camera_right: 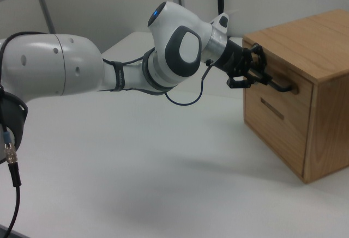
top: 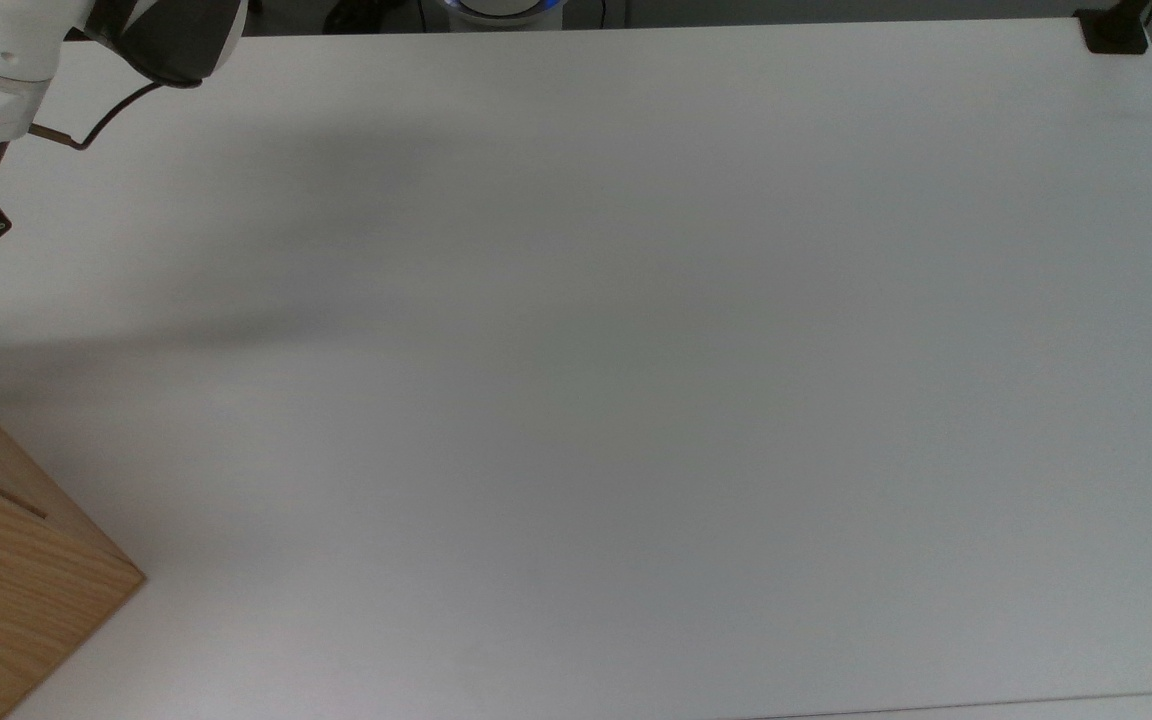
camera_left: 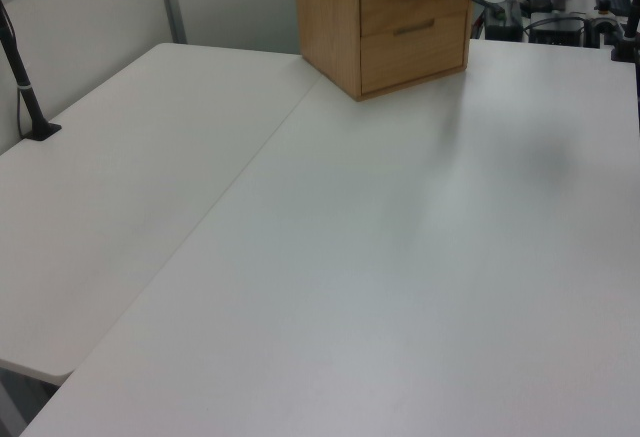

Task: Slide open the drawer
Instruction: 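Lower the gripper onto the black bar handle and close it, then pull the handle outward, sliding the upper drawer open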

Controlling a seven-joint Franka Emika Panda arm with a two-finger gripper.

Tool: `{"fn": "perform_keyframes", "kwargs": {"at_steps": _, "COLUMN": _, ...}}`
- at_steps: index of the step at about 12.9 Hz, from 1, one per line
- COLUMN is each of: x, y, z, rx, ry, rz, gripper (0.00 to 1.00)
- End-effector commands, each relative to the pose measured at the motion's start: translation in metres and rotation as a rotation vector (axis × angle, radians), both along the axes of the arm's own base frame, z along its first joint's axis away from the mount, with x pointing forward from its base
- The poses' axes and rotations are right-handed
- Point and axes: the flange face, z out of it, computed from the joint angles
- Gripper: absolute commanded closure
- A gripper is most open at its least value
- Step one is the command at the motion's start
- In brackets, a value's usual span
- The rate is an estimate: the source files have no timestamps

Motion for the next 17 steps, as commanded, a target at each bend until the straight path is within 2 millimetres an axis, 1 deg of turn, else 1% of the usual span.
{"fn": "perform_keyframes", "kwargs": {"at_steps": 1, "x": -0.024, "y": -0.001, "z": 0.015, "rx": -0.010, "ry": -0.019, "rz": 0.003, "gripper": 0.92}}
{"fn": "perform_keyframes", "kwargs": {"at_steps": 3, "x": -0.036, "y": 0.004, "z": 0.022, "rx": -0.004, "ry": -0.016, "rz": 0.005, "gripper": 0.93}}
{"fn": "perform_keyframes", "kwargs": {"at_steps": 6, "x": -0.059, "y": 0.014, "z": 0.033, "rx": 0.011, "ry": -0.013, "rz": 0.008, "gripper": 0.93}}
{"fn": "perform_keyframes", "kwargs": {"at_steps": 8, "x": -0.081, "y": 0.033, "z": 0.044, "rx": 0.027, "ry": -0.013, "rz": 0.019, "gripper": 0.93}}
{"fn": "perform_keyframes", "kwargs": {"at_steps": 12, "x": -0.115, "y": 0.068, "z": 0.052, "rx": 0.058, "ry": 0.008, "rz": 0.037, "gripper": 0.93}}
{"fn": "perform_keyframes", "kwargs": {"at_steps": 14, "x": -0.127, "y": 0.083, "z": 0.057, "rx": 0.069, "ry": 0.040, "rz": 0.029, "gripper": 0.93}}
{"fn": "perform_keyframes", "kwargs": {"at_steps": 17, "x": -0.134, "y": 0.105, "z": 0.065, "rx": 0.083, "ry": 0.096, "rz": 0.009, "gripper": 0.93}}
